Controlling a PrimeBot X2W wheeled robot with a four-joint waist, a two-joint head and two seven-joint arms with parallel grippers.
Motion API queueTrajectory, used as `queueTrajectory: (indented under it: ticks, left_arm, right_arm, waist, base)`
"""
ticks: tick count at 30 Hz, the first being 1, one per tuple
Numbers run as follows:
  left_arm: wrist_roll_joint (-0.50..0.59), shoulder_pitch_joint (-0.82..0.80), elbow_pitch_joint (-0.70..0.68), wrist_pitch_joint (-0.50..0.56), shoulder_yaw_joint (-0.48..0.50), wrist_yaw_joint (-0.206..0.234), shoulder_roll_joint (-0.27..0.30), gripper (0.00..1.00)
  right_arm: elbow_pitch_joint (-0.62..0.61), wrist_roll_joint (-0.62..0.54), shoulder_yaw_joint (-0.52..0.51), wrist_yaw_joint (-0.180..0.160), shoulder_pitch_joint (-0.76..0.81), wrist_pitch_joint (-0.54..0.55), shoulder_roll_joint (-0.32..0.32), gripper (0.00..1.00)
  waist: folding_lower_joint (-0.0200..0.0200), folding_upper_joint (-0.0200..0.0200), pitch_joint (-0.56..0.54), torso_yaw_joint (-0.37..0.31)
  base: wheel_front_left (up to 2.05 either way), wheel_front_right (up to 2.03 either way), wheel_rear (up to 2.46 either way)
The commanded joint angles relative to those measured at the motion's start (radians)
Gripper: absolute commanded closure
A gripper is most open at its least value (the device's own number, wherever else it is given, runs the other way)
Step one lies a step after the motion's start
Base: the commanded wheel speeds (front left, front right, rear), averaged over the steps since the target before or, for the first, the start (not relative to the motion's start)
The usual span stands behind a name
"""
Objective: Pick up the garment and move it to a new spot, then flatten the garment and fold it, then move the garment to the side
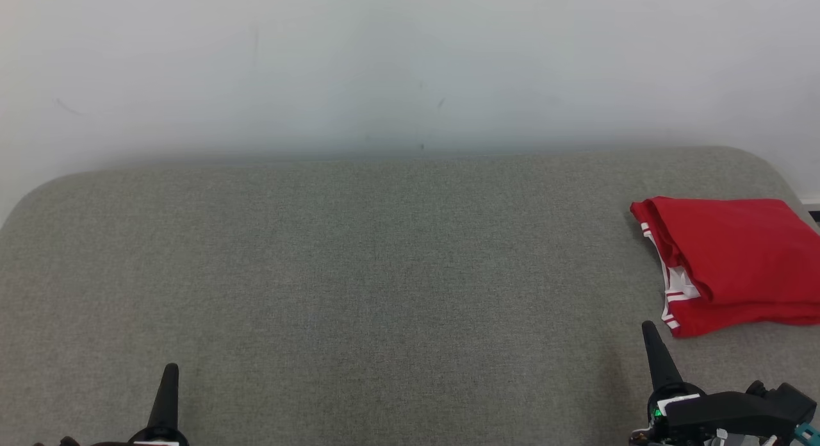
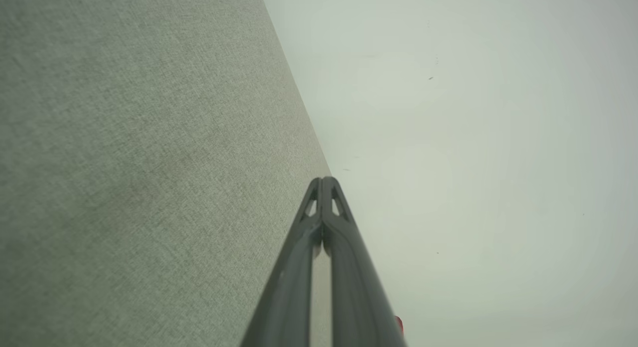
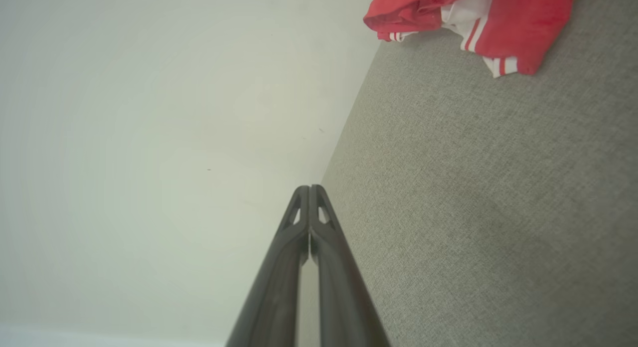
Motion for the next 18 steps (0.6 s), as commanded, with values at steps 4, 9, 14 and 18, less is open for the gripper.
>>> queueTrajectory:
  ticks: [4, 9, 14, 18]
  left_arm:
    - [-0.051, -0.028, 0.001, 0.018, 0.008, -0.004, 0.005, 1.00]
    - [-0.081, -0.035, 0.005, 0.029, 0.011, -0.005, 0.005, 1.00]
    - [-0.119, -0.040, 0.009, 0.043, 0.016, -0.006, 0.005, 1.00]
    - [-0.147, -0.050, 0.012, 0.053, 0.019, -0.007, 0.005, 1.00]
  right_arm:
    - [-0.009, 0.057, -0.005, 0.001, -0.021, 0.008, -0.001, 1.00]
    - [-0.011, 0.094, -0.006, 0.001, -0.022, 0.013, -0.001, 1.00]
    - [-0.013, 0.135, -0.008, 0.001, -0.022, 0.016, -0.001, 1.00]
    - [-0.014, 0.168, -0.010, 0.001, -0.022, 0.021, -0.001, 1.00]
  waist:
    - [0.0001, 0.0000, 0.001, 0.002]
    - [0.0001, 0.0000, 0.002, 0.003]
    - [0.0001, 0.0000, 0.004, 0.005]
    - [0.0001, 0.0000, 0.005, 0.006]
  base:
    - [0.00, 0.00, 0.00]
    - [0.00, 0.00, 0.00]
    - [0.00, 0.00, 0.00]
    - [0.00, 0.00, 0.00]
